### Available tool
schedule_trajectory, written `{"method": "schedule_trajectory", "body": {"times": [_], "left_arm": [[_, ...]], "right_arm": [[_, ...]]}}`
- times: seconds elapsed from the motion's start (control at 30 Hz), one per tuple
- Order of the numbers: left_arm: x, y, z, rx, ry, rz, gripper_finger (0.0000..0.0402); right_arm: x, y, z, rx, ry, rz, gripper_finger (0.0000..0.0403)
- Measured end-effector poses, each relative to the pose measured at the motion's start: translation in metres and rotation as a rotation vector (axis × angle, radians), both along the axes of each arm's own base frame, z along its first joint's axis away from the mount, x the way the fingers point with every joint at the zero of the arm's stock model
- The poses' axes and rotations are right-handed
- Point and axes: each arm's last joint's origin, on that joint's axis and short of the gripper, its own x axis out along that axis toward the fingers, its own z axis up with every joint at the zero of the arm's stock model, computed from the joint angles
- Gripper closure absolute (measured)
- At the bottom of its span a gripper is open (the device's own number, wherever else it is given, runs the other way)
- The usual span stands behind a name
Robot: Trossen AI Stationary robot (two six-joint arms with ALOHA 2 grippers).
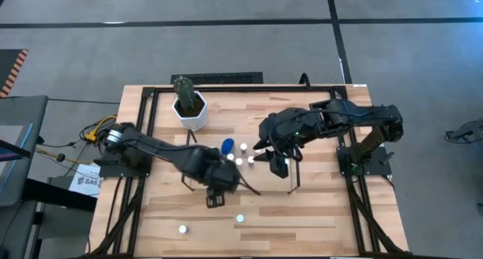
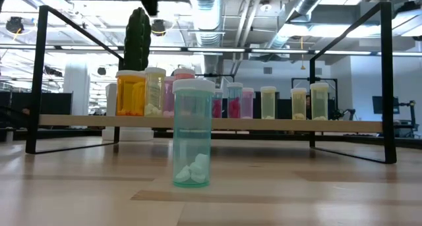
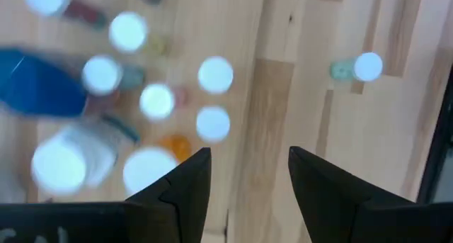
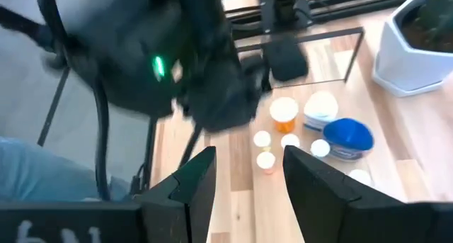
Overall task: Pick and place medicine bottles onto shelf by color
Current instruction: Put the blue pill bottle on the shelf
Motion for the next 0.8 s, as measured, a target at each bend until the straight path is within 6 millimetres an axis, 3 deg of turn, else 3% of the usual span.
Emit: {"method": "schedule_trajectory", "body": {"times": [0.17,0.53,0.8], "left_arm": [[-0.031,-0.022,0.016,0.018,-0.003,0.141,0.0225],[-0.08,-0.087,0.014,-0.037,0.065,0.364,0.0225],[-0.12,-0.14,0.015,-0.166,-0.042,0.591,0.0225]], "right_arm": [[0.0,0.0,0.0,0.005,0.001,0.007,0.0216],[0.0,0.0,0.0,0.006,0.0,0.007,0.0217],[0.0,0.001,0.0,0.007,0.0,0.006,0.0217]]}}
